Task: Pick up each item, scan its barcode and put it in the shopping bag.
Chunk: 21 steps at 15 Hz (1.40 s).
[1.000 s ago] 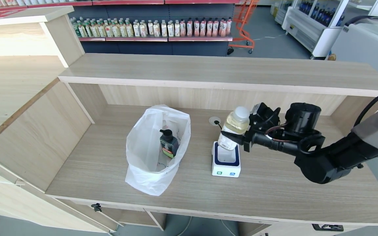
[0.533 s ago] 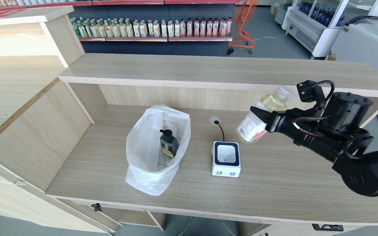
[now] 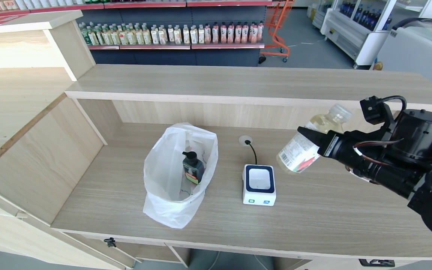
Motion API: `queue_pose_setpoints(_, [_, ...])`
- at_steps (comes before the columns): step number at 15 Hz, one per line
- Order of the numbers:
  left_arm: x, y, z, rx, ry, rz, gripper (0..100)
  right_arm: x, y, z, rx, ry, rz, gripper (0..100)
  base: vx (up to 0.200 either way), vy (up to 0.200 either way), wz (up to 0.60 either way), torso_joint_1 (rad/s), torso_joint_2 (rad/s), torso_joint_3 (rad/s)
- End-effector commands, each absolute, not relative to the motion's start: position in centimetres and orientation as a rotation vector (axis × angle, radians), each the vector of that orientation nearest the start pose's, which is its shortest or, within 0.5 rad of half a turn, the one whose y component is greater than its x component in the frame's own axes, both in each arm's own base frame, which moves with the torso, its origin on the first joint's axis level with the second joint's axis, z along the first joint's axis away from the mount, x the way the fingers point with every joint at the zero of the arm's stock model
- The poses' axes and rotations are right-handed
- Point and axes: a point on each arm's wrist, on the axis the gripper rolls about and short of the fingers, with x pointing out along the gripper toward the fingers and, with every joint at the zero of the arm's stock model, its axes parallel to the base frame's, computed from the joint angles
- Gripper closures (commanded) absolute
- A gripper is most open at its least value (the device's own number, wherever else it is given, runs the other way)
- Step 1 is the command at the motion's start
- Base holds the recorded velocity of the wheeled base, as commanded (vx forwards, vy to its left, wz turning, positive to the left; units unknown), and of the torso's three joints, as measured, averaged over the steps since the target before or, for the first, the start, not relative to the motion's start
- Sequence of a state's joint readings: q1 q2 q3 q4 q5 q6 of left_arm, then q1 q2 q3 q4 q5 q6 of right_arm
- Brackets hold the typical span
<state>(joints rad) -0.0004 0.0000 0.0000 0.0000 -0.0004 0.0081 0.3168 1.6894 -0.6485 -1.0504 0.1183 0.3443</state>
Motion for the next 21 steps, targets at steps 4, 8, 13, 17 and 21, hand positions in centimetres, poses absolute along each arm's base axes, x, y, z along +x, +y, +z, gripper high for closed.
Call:
queue_pose_setpoints(4, [-2.3, 0.0, 7.5, 0.008, 0.000, 0.000, 0, 27.9, 10.5, 19.9, 0.374, 0.060, 0.471, 100, 0.000, 0.150, 0.00, 0.013, 0.00, -0.001])
queue_pose_setpoints(8, [-2.3, 0.0, 7.5, 0.008, 0.000, -0.002, 0, 29.2, 13.7, 20.0, 0.411, 0.138, 0.536, 100, 0.000, 0.000, 0.00, 0.000, 0.00, 0.000])
queue_pose_setpoints(13, [-2.3, 0.0, 7.6, 0.008, 0.002, 0.000, 0, 33.8, 17.2, 18.2, 0.328, 0.142, 0.566, 100, 0.000, 0.000, 0.00, 0.000, 0.00, 0.000])
queue_pose_setpoints(17, [-2.3, 0.0, 7.6, 0.008, 0.002, 0.000, 0, 37.5, 17.8, 15.5, 0.152, 0.110, 0.539, 100, 0.000, 0.000, 0.00, 0.000, 0.00, 0.000])
queue_pose_setpoints(21, [-2.3, 0.0, 7.6, 0.008, 0.002, -0.002, 0, 40.9, 19.1, 14.5, 0.134, 0.057, 0.476, 100, 0.000, 0.000, 0.00, 0.000, 0.00, 0.000])
